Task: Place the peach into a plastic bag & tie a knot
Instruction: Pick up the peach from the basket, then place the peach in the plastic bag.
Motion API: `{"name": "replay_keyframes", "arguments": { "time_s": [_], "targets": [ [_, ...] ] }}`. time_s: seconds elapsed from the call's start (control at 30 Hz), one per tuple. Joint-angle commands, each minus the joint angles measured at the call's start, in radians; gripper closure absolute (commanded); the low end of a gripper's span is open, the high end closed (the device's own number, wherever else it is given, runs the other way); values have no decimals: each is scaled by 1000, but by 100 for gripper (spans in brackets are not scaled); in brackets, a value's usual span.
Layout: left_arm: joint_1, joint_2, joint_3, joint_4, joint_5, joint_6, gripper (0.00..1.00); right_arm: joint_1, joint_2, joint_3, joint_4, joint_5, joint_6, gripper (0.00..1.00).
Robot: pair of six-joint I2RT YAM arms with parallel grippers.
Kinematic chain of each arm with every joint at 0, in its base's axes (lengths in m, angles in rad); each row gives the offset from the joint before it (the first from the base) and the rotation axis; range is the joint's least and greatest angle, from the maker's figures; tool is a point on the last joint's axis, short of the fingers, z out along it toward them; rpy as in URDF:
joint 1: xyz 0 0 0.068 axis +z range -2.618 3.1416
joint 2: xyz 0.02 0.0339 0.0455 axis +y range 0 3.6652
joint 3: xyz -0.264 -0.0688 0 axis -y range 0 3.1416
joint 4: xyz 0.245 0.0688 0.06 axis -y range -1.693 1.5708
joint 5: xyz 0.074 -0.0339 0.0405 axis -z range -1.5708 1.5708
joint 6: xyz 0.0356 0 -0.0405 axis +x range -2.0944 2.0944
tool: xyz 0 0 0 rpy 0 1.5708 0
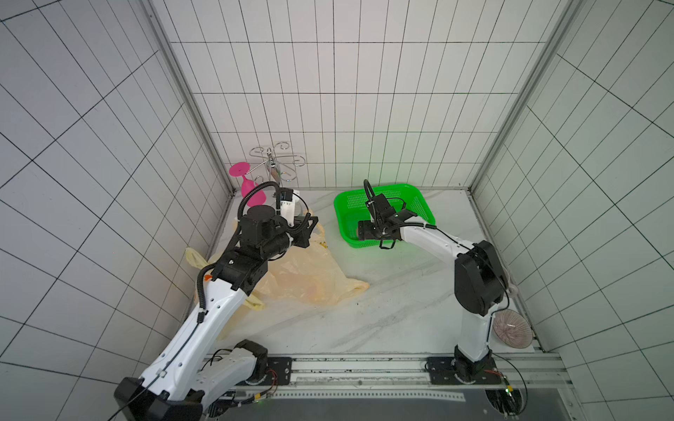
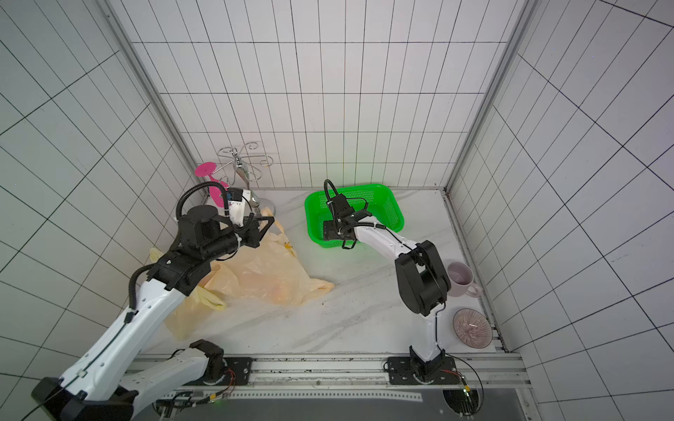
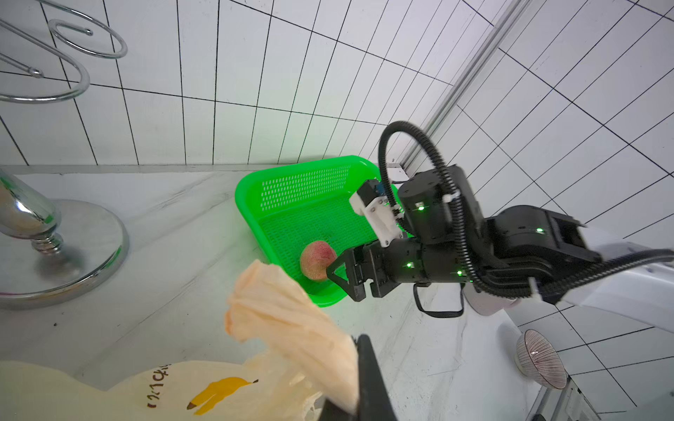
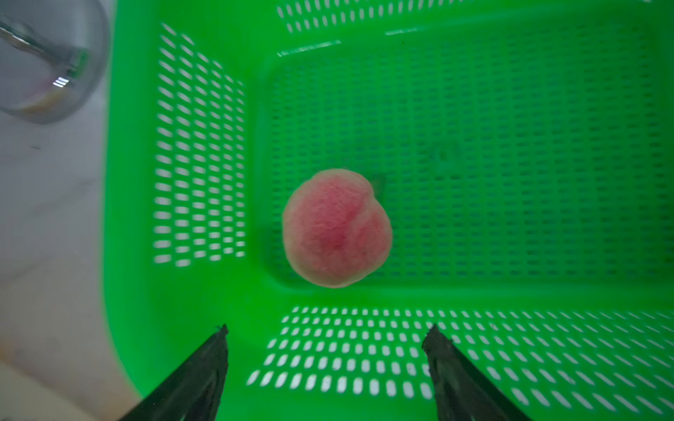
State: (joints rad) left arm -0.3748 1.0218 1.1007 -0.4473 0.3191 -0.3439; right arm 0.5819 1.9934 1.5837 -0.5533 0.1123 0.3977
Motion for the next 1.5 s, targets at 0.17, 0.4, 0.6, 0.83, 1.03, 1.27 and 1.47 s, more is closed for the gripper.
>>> {"name": "replay_keyframes", "arguments": {
  "time_s": [0.17, 0.4, 0.6, 0.83, 1.03, 1.27, 1.47],
  "targets": [
    [5, -18, -8, -8, 5, 13, 100, -22, 192, 298, -141, 30, -73, 18],
    [5, -15, -6, -10, 9, 16, 100, -26, 111, 311, -116, 22, -102, 58],
    [5, 4, 23, -16, 18, 14, 100, 14, -215, 88, 15, -209, -88, 76],
    [0, 19, 56, -17, 46, -12, 100, 132, -323, -180, 133, -381, 30, 93],
    [-19, 15, 69, -13, 49, -26, 100, 219, -223, -172, 147, -364, 47, 100],
    [-24, 9, 62, -22, 45, -26, 100, 286, -244, -175, 141, -507, 65, 100],
    [-31, 3, 54, -24, 40, -33, 100, 307, -215, -178, 301, -642, 212, 100]
  ]
}}
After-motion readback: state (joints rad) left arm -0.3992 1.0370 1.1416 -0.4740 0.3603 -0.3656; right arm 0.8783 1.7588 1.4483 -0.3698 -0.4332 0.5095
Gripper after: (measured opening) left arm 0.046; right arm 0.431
